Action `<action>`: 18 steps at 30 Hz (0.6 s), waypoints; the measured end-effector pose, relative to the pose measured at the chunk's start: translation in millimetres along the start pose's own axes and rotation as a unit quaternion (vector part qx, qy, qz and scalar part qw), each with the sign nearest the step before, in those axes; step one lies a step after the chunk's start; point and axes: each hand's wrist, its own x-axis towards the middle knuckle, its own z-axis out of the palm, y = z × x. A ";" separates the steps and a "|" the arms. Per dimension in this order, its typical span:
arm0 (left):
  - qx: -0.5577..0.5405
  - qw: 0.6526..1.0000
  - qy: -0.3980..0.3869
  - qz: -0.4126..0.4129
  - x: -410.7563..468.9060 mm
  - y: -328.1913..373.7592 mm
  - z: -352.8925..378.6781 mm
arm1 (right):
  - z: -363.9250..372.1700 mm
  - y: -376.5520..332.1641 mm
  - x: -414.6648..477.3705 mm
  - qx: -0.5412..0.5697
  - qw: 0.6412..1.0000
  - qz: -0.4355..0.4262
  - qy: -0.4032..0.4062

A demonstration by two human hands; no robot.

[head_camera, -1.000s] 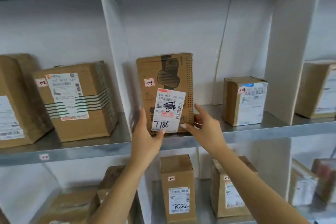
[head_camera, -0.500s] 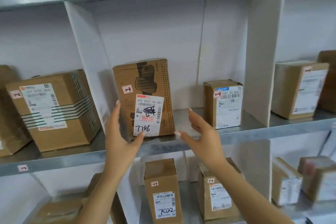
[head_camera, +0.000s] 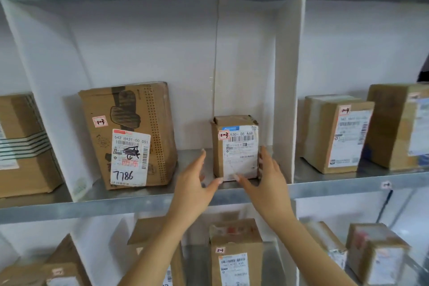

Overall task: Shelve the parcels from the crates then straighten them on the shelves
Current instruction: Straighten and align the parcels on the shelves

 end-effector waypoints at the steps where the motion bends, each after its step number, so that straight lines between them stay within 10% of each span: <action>1: 0.010 1.000 0.006 0.007 1.5 2.0 6.6 | -0.4 3.7 2.4 -0.006 1.000 -0.018 -0.007; 18: 0.075 0.994 0.076 -0.013 -10.5 16.0 22.8 | -30.1 8.9 6.9 -0.021 0.997 -0.057 -0.050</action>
